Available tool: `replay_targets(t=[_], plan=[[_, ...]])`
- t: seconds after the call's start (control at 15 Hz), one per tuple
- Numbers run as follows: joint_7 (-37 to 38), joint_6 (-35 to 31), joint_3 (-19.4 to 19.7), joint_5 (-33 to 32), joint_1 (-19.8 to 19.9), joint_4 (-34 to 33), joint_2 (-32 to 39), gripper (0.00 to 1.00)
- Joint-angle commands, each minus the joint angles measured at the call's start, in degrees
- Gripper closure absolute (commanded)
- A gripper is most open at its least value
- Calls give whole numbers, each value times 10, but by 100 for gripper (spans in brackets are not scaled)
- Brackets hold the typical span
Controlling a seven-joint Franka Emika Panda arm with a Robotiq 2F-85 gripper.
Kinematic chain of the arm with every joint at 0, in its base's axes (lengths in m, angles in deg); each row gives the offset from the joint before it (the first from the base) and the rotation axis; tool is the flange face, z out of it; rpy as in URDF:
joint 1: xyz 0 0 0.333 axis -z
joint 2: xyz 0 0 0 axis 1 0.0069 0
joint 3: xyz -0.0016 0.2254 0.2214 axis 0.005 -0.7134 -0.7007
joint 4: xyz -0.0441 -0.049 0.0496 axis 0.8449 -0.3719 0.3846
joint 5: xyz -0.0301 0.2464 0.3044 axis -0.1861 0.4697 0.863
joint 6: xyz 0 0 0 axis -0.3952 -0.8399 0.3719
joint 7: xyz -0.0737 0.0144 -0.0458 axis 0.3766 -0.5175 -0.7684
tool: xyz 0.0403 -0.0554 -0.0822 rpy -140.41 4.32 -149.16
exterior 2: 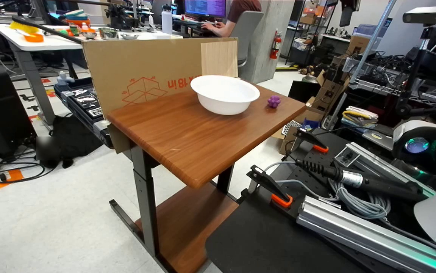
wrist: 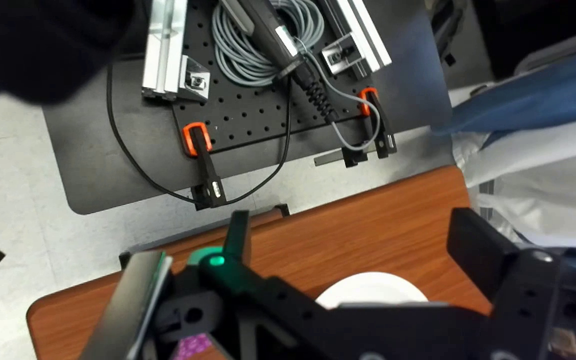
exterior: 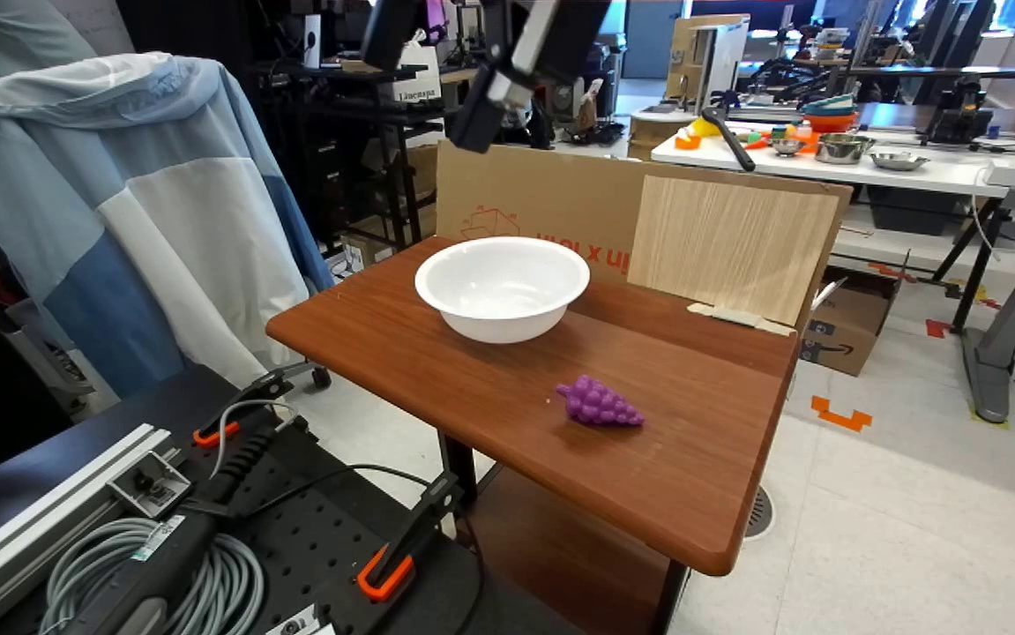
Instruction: Put the purple object in the bowl
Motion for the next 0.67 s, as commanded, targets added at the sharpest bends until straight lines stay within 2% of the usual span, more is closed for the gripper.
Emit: replay_targets(t=[0.0,0.07,0.33,0.4,0.6], plan=[[40,-18,3,82,28,-35,57,0],[15,-12,-6,42,27,-11,32,0],[30,-19,-6,67,35,-25,55,0],[48,-42,-11,72,30,-14,45,0],[108,-84,-14,136,32,-14,58,0]])
